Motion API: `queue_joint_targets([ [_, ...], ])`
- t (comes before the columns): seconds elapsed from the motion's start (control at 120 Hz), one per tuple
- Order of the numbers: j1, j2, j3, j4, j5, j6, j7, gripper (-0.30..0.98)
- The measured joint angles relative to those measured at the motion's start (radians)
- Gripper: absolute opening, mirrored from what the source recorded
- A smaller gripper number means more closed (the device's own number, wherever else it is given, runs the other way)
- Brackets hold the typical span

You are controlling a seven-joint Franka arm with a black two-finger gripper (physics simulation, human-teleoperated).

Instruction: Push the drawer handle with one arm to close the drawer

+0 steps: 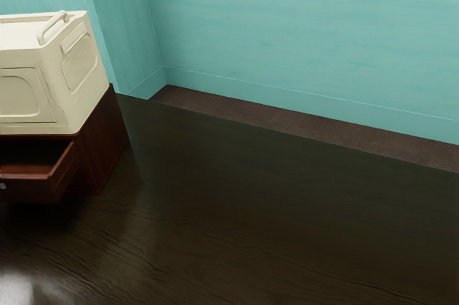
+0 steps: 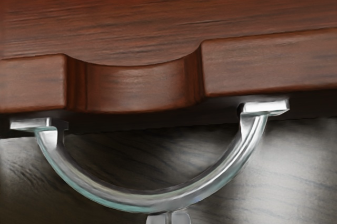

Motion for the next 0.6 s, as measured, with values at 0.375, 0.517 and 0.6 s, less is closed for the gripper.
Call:
queue_joint_targets([
  [0.375,-0.052,0.12,-0.006,0.097,-0.048,0.04,0.024,-0.1],
  [0.517,-0.067,0.165,-0.006,0.132,-0.066,0.045,0.029,-0.1],
  [0.6,-0.071,0.193,-0.006,0.15,-0.077,0.056,0.032,-0.1],
])
